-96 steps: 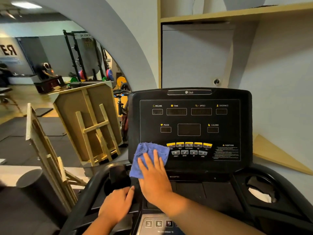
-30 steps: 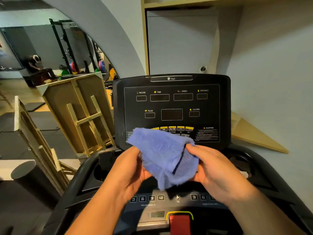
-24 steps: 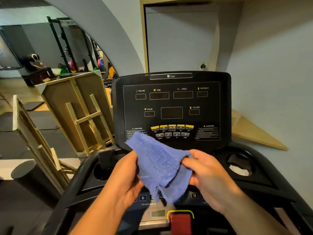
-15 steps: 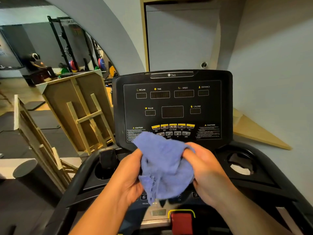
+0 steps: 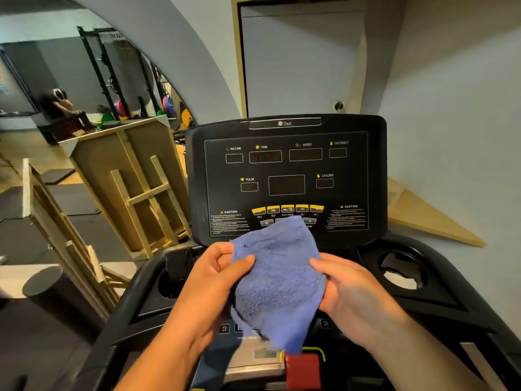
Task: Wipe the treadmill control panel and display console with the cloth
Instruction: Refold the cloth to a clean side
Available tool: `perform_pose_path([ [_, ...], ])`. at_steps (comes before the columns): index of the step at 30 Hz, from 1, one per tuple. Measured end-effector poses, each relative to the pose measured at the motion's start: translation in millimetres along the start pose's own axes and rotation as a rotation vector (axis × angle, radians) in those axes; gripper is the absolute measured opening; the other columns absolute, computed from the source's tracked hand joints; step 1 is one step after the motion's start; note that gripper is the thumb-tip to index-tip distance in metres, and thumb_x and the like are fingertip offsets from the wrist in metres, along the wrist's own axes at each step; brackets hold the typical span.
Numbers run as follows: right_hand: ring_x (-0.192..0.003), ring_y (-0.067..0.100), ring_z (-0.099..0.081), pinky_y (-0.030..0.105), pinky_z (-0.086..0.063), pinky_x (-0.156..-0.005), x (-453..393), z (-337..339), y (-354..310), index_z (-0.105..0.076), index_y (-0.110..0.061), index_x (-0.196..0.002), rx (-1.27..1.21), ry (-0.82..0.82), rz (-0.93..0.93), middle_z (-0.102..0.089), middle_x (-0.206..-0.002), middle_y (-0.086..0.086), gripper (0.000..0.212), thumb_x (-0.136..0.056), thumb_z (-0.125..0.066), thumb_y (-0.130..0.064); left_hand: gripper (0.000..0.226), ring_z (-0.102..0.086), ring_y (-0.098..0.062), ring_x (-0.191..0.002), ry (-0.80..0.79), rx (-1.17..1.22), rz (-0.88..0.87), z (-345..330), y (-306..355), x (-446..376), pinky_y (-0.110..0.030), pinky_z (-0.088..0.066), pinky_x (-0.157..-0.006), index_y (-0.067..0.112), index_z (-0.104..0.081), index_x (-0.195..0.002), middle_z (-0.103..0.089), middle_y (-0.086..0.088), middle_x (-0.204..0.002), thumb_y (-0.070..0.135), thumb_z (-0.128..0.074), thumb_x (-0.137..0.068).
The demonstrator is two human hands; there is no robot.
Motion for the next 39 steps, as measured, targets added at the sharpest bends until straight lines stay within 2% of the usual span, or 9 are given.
perform_pose_path([
  [6,-0.099,0.029,-0.074,0.050,-0.057,-0.090,2.8,8.0,-0.4,-0.061,-0.031,-0.126,0.089,0.170,0.135,-0.072,-0.113,0.010,0.035,-0.098,-0.058,-0.009,0.034,-0.076,-0.038,-0.089,-0.053,-0.225,-0.124,14.4,9.3,-1.2,-0.050,-0.058,-0.082,0.033,-0.066,-0.117,-0.078,-0.020,-0.097,0.005,-0.062,-0.099],
  [12,-0.096,0.024,-0.072,0.039,-0.055,-0.086,1.4,4.7,-29.6,-0.076,-0.014,-0.099,0.352,0.006,0.225,-0.076,-0.100,0.011,0.019,-0.093,-0.061,-0.003,0.021,-0.071,-0.025,-0.100,-0.086,-0.366,-0.228,17.7,31.3,-8.8,-0.037,-0.051,-0.086,0.036,-0.081,-0.098,-0.078,-0.003,-0.103,0.037,-0.086,-0.078],
  [16,-0.082,0.022,-0.071,0.040,-0.055,-0.082,-0.3,4.8,-54.8,-0.071,-0.036,-0.100,0.830,-0.071,0.388,-0.074,-0.094,0.004,0.035,-0.078,-0.080,-0.010,0.033,-0.067,-0.031,-0.084,-0.072,-0.568,-0.344,17.2,49.2,-13.8,-0.040,-0.058,-0.082,0.042,-0.080,-0.098,-0.073,-0.018,-0.096,0.011,-0.082,-0.086],
  [19,-0.068,0.003,-0.060,0.023,-0.050,-0.066,-8.2,3.4,-60.3,-0.063,-0.042,-0.102,1.187,0.020,0.538,-0.066,-0.093,-0.013,0.035,-0.083,-0.077,-0.017,0.033,-0.070,-0.025,-0.084,-0.059,-0.753,-0.441,11.9,51.5,-18.2,-0.039,-0.061,-0.082,0.041,-0.078,-0.096,-0.074,-0.004,-0.092,0.013,-0.086,-0.081],
  [27,-0.126,0.000,-0.038,0.022,-0.033,-0.102,-22.0,11.2,-57.5,-0.067,-0.033,-0.099,1.486,0.117,0.762,-0.047,-0.133,-0.022,0.006,-0.096,-0.061,-0.031,0.030,-0.056,0.004,-0.092,0.039,-1.120,-0.738,2.4,36.6,-24.5,-0.013,-0.042,-0.080,0.044,-0.057,-0.087,-0.054,0.022,-0.095,0.023,-0.078,-0.089],
  [30,-0.101,-0.007,-0.058,0.031,-0.049,-0.093,-19.3,13.7,-62.7,-0.065,-0.035,-0.091,1.413,-0.086,0.561,-0.068,-0.105,-0.022,0.006,-0.095,-0.062,-0.031,0.014,-0.055,0.004,-0.115,-0.051,-1.008,-0.626,7.5,35.5,-22.7,-0.026,-0.049,-0.098,0.040,-0.061,-0.088,-0.058,0.023,-0.119,0.031,-0.070,-0.094],
  [33,-0.074,-0.003,-0.063,0.029,-0.045,-0.076,-6.8,8.9,-86.0,-0.070,-0.022,-0.087,1.139,-0.262,0.415,-0.072,-0.079,-0.011,0.007,-0.093,-0.067,-0.023,0.016,-0.069,-0.011,-0.095,-0.217,-0.763,-0.454,2.7,57.4,-14.7,-0.040,-0.059,-0.087,0.036,-0.064,-0.093,-0.071,0.008,-0.098,0.051,-0.063,-0.089],
  [36,-0.079,0.012,-0.064,0.029,-0.046,-0.075,9.1,-2.4,-115.7,-0.072,-0.015,-0.083,0.482,-0.308,0.444,-0.069,-0.081,0.003,0.016,-0.088,-0.066,-0.028,0.015,-0.066,-0.011,-0.073,-0.285,-0.536,-0.458,-19.6,92.1,-7.0,-0.030,-0.054,-0.066,0.025,-0.063,-0.096,-0.068,0.001,-0.081,0.038,-0.058,-0.102],
  [39,-0.071,0.018,-0.072,0.027,-0.058,-0.064,8.3,-17.8,-112.0,-0.079,-0.013,-0.072,-0.151,-0.248,0.307,-0.073,-0.078,0.009,0.065,-0.101,-0.037,-0.053,0.011,-0.064,-0.012,-0.073,-0.273,-0.407,-0.460,-49.5,111.6,-5.6,-0.027,-0.050,-0.065,0.019,-0.062,-0.102,-0.068,0.000,-0.080,0.028,-0.055,-0.104],
])
Point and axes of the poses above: each hand's wrist, its own x-axis away from the middle knuckle, its own z-axis out of the back of the hand, y = z × x, the point moved 1 cm from there along -x, towards the middle knuckle
